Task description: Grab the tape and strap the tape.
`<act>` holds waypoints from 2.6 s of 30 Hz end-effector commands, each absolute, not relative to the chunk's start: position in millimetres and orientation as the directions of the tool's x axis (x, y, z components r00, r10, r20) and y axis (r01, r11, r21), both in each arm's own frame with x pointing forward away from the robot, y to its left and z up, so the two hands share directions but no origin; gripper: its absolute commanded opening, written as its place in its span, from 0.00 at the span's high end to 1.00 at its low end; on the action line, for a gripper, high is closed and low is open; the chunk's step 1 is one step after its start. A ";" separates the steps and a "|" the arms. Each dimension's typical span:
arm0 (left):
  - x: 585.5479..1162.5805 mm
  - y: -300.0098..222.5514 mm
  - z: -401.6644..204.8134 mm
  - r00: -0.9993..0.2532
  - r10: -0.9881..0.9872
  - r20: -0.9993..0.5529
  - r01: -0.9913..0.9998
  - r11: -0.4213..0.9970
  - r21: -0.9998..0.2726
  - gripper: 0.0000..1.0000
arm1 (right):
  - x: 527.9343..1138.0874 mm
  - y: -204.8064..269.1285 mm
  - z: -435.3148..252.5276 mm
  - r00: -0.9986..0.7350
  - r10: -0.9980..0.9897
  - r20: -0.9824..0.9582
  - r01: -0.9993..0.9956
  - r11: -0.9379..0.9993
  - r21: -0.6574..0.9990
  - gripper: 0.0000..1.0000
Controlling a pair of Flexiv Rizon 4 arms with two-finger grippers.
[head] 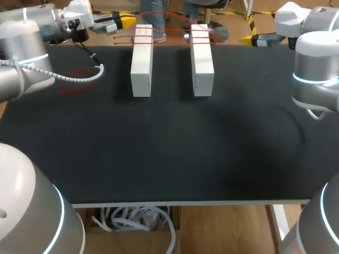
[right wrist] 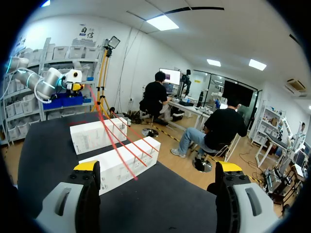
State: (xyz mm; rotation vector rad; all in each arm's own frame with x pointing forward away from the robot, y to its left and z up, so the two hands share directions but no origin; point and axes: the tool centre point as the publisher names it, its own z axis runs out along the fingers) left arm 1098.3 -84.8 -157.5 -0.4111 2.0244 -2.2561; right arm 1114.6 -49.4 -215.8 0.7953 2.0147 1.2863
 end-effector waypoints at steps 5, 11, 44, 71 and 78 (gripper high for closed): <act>1099.1 -92.9 -139.1 -0.957 -0.250 0.149 -0.105 -0.184 -0.977 1.00 | 1114.3 -49.7 -215.9 -0.632 0.755 -0.174 0.159 0.346 0.925 0.00; 1098.8 -97.6 -131.0 -0.963 -0.232 0.137 -0.086 -0.216 -0.973 1.00 | 1114.3 -49.7 -215.9 -0.632 0.755 -0.174 0.159 0.346 0.925 0.00; 1087.1 -107.9 -101.4 -0.988 -0.130 0.078 -0.033 -0.317 -0.948 1.00 | 1114.3 -49.7 -215.9 -0.632 0.755 -0.174 0.159 0.346 0.925 0.00; 1083.0 -111.0 -93.1 -0.987 -0.132 0.088 -0.036 -0.353 -0.935 1.00 | 1114.3 -49.7 -215.9 -0.632 0.755 -0.174 0.159 0.346 0.925 0.00; 1083.0 -111.0 -93.1 -0.987 -0.132 0.088 -0.036 -0.353 -0.935 1.00 | 1114.3 -49.7 -215.9 -0.632 0.755 -0.174 0.159 0.346 0.925 0.00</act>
